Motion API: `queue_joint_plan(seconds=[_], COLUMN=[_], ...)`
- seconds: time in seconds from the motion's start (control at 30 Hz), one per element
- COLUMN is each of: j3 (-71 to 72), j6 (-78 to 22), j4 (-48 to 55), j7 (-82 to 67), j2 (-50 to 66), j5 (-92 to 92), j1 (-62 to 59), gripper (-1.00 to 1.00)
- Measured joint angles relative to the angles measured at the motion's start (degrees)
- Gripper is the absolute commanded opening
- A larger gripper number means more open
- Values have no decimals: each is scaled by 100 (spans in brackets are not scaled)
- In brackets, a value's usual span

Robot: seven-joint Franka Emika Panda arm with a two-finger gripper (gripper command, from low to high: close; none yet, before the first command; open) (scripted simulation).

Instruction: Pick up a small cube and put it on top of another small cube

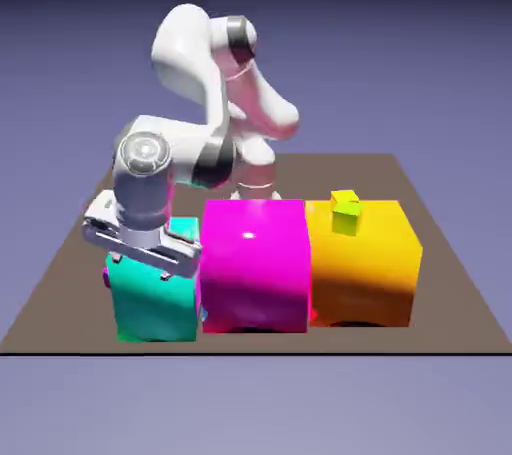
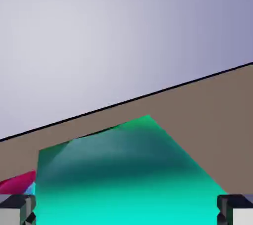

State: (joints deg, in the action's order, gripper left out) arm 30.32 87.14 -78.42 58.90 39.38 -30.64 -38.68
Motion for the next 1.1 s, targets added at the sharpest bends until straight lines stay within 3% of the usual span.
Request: queue_joint_plan(seconds=[0.53, 0.8, 0.87, 1.1], j3=[1212, 1556, 1562, 1688], j6=[-3641, -5045, -5068, -4430], j4=[3290, 4204, 4219, 2767], j7=[340, -253, -263, 254], j2=[3221, 4881, 4908, 4599], j5=[-1021, -868, -865, -729], j1=[-1637, -2241, -2251, -2970], gripper=[0, 0, 0, 0])
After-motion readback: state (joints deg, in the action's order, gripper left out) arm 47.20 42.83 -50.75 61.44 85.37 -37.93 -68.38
